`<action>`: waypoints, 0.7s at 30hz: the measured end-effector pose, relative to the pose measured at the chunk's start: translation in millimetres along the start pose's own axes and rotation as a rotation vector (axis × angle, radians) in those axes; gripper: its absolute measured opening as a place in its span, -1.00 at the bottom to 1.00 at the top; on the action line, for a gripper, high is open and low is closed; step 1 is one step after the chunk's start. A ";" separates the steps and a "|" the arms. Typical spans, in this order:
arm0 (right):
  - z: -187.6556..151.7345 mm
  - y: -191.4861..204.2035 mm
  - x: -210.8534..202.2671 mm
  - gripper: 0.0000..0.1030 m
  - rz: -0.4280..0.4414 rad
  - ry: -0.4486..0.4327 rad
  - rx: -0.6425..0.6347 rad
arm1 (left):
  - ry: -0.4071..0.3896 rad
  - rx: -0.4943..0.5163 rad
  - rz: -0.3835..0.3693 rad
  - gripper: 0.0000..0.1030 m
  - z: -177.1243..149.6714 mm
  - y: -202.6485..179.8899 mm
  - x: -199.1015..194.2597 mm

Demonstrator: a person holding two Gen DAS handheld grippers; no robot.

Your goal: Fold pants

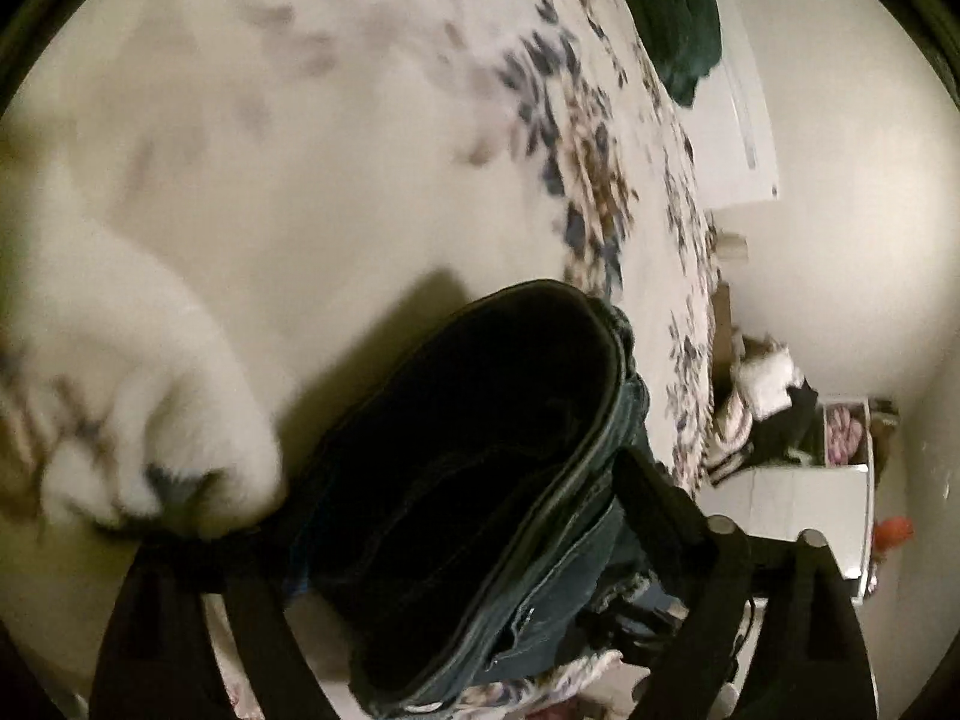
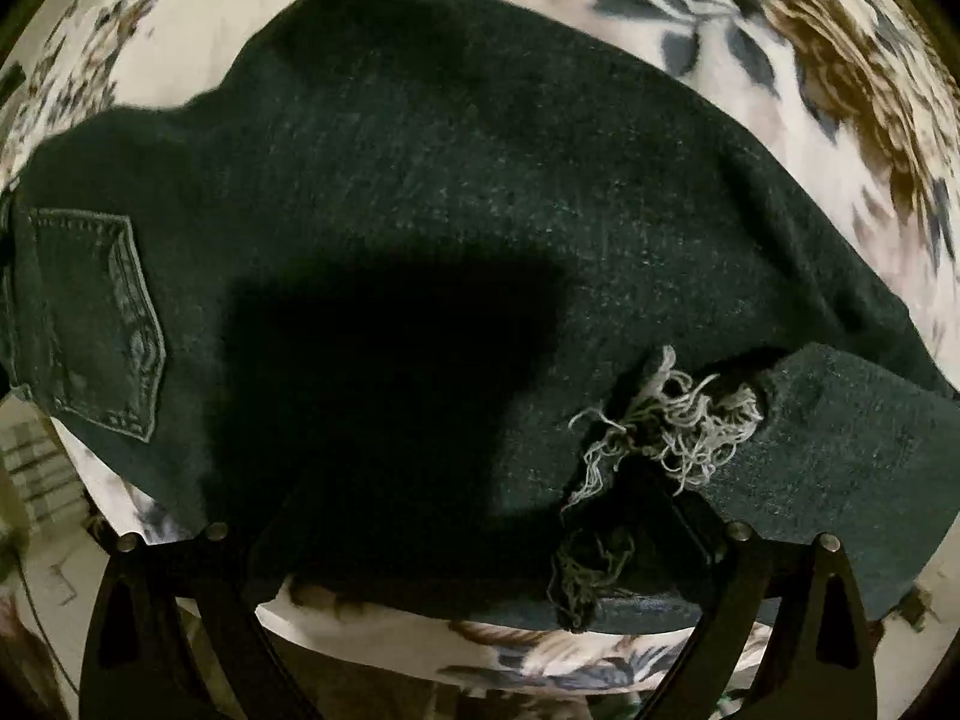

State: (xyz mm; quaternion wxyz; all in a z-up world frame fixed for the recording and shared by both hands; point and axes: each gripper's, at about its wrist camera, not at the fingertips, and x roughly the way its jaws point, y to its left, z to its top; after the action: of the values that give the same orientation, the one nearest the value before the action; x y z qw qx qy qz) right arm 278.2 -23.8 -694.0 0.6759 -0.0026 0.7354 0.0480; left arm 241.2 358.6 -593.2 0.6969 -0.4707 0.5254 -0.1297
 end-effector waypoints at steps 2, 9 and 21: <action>1.6 1.9 0.1 0.95 -0.003 -0.002 0.008 | 0.025 0.011 0.006 0.73 2.1 -1.5 2.4; 4.2 -5.1 -6.0 0.95 0.047 -0.030 0.085 | 0.000 0.162 0.098 -0.81 -12.3 -19.1 3.3; -1.0 -4.2 -23.4 0.95 0.089 -0.111 0.092 | -0.133 0.361 0.132 -0.91 -61.3 -106.4 -27.9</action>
State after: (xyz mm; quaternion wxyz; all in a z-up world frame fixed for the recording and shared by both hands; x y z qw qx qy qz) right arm 279.6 -29.5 -670.9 0.7121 0.0637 0.6978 0.0440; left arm 210.7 289.9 -492.3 0.8101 -0.3104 0.4760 -0.1443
